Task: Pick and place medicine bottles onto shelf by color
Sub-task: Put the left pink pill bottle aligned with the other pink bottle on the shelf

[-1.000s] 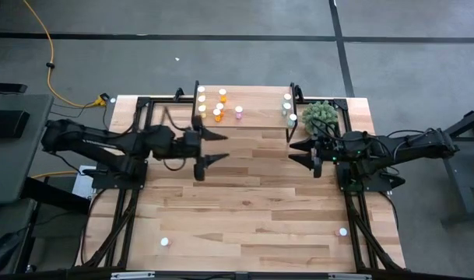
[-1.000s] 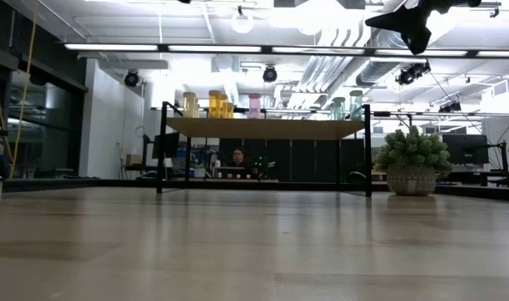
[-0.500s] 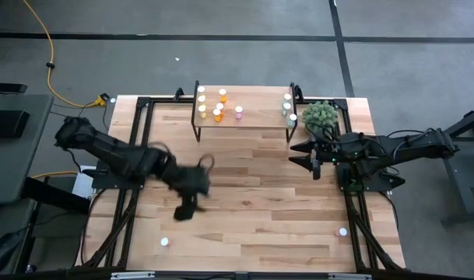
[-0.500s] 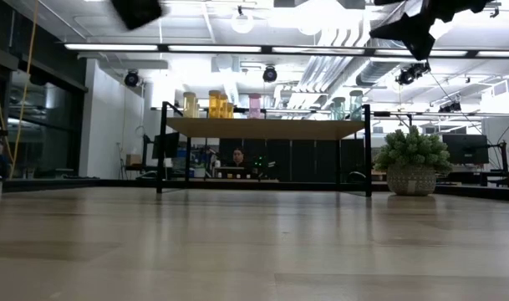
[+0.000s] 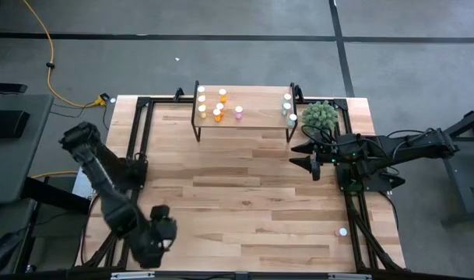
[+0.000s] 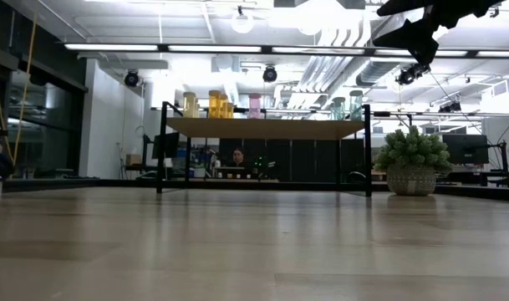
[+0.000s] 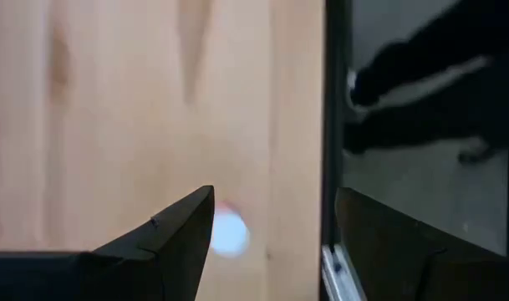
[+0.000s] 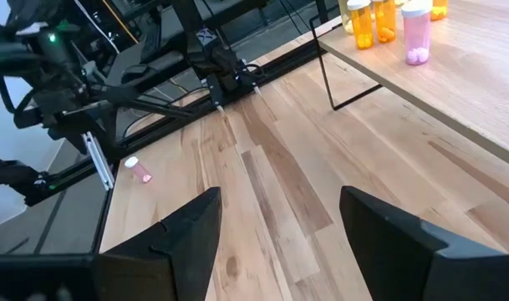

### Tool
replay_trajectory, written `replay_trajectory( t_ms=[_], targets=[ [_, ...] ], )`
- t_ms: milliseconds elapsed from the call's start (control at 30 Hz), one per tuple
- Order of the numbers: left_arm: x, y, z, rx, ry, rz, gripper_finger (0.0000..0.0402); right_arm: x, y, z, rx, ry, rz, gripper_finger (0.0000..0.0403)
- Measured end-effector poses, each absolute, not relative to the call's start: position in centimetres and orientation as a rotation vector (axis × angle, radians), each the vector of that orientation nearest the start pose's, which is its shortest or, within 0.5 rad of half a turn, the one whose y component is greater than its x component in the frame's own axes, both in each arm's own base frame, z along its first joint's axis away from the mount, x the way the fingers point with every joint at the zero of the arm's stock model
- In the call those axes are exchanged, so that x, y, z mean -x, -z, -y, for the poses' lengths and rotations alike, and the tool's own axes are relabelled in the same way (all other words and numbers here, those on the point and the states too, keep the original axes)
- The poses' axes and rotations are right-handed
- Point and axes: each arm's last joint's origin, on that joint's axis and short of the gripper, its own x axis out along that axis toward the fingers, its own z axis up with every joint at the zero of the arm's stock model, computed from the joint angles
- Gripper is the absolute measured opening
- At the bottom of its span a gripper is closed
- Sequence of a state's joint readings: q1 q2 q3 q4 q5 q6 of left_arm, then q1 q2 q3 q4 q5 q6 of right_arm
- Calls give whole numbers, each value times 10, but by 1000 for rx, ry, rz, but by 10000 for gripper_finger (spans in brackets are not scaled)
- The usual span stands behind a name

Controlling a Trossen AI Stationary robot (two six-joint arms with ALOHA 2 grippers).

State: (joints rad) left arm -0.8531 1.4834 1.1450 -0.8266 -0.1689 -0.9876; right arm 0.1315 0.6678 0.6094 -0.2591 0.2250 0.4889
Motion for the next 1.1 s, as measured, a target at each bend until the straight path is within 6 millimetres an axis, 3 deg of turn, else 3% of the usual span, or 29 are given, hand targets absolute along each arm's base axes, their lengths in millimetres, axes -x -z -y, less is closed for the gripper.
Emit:
replay_trajectory(
  t_ms=[233,400,600,833,1100],
  targets=[
    [-176,-225,240,182,39,-1280,241,-151,-282,-14,-430,170,-292,236],
    [-176,-210,236,126,-97,-1335,241,-151,-281,-13,-432,179,-294,236],
    [-179,-207,239,105,-61,-1285,241,-151,-281,-13,-431,181,-294,236],
    [-172,-184,232,115,-49,-1342,241,-151,-281,-13,-431,182,-294,236],
    [-176,-182,235,107,-4,-1274,241,-151,-281,-13,-432,182,-294,236]
  ],
)
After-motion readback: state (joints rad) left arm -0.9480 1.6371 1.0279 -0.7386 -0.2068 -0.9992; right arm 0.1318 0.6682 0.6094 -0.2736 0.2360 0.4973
